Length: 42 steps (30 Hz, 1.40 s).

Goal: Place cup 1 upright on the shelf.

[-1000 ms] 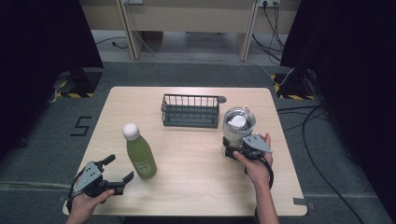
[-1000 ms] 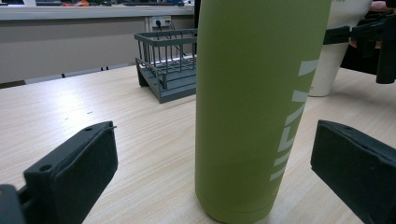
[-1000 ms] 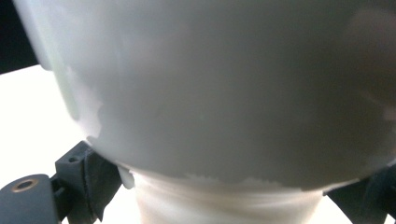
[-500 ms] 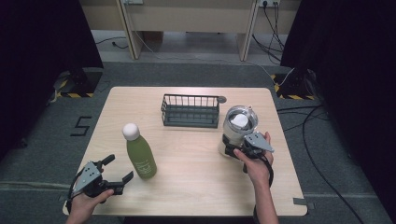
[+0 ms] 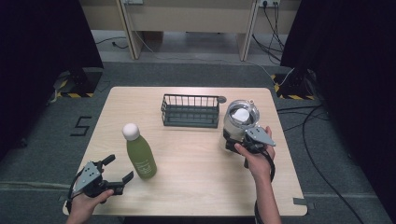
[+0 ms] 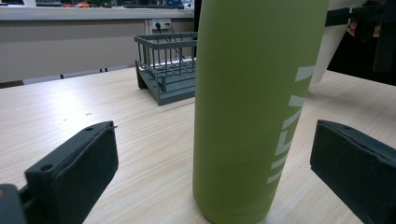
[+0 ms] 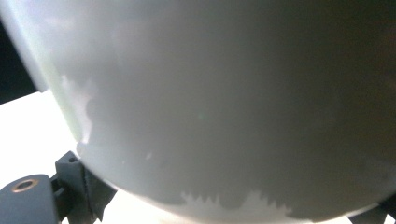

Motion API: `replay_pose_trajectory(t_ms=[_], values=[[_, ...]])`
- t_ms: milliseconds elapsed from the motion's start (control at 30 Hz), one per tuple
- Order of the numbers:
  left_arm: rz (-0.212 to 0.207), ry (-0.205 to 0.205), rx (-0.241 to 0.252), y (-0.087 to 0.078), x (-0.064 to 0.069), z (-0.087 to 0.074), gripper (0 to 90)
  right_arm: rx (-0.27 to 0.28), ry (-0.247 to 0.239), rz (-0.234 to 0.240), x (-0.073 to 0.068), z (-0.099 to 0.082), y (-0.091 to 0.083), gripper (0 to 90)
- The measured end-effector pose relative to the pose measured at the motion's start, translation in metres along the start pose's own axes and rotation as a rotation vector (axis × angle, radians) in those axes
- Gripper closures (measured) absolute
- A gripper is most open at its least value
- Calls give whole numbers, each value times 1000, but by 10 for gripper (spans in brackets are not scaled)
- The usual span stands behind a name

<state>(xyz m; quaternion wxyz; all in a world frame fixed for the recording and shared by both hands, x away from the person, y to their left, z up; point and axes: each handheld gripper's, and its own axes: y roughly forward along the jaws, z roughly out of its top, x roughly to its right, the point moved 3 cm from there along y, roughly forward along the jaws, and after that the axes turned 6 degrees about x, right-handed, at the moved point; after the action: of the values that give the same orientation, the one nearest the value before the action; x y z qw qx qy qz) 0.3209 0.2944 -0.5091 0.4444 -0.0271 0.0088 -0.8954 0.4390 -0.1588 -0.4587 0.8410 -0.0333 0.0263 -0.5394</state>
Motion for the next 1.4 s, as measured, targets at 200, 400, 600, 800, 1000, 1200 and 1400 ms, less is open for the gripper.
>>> replay_pose_trajectory(t_ms=[200, 400, 600, 800, 1000, 1200, 1400], values=[[1, -1, 1, -1, -1, 0, 4, 5, -3, 6, -3, 10, 6, 100], [0, -3, 6, 0, 0, 0, 4, 5, -7, 14, -6, 20, 13, 100], [-1, -5, 7, -1, -1, 0, 5, 13, -8, 19, -8, 29, 20, 100], [-1, -6, 9, -1, -1, 0, 5, 13, -3, 17, -8, 36, 25, 100], [-1, -6, 7, -1, -1, 0, 5, 19, -9, 15, -8, 46, 30, 100], [-2, -6, 7, -1, -1, 0, 5, 27, -10, 16, -8, 54, 34, 101], [-3, -5, 6, -1, 0, 0, 5, 29, -13, 13, -9, 58, 37, 100]])
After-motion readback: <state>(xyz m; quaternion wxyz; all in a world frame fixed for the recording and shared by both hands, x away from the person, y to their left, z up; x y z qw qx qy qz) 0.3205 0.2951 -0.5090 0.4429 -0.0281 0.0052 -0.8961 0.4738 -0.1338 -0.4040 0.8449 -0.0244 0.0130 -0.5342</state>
